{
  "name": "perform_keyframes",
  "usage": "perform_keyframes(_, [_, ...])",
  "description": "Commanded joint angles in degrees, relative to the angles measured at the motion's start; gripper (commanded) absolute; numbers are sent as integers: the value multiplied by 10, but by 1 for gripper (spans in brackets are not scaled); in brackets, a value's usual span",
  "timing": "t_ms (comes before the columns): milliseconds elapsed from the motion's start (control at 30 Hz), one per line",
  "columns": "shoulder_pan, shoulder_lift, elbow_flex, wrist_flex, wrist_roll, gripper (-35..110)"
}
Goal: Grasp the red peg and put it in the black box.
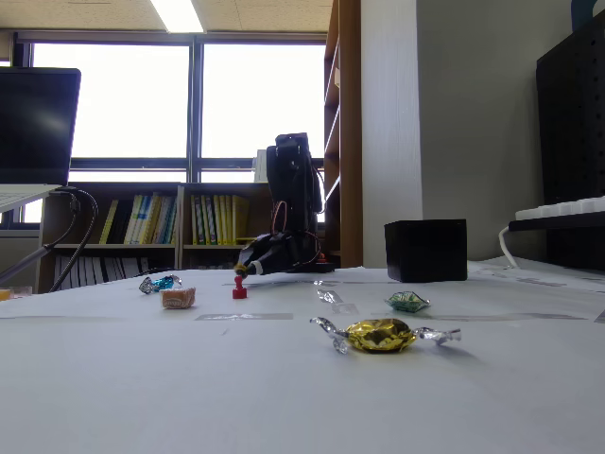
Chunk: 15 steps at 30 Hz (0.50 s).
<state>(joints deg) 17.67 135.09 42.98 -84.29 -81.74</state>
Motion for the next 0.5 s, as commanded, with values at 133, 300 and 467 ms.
perform_keyframes(133, [13,13,70,0,-3,12])
perform_keyframes(300, [14,13,80,33,-16,23])
perform_keyframes(467, [15,-3,91,86,-47,27])
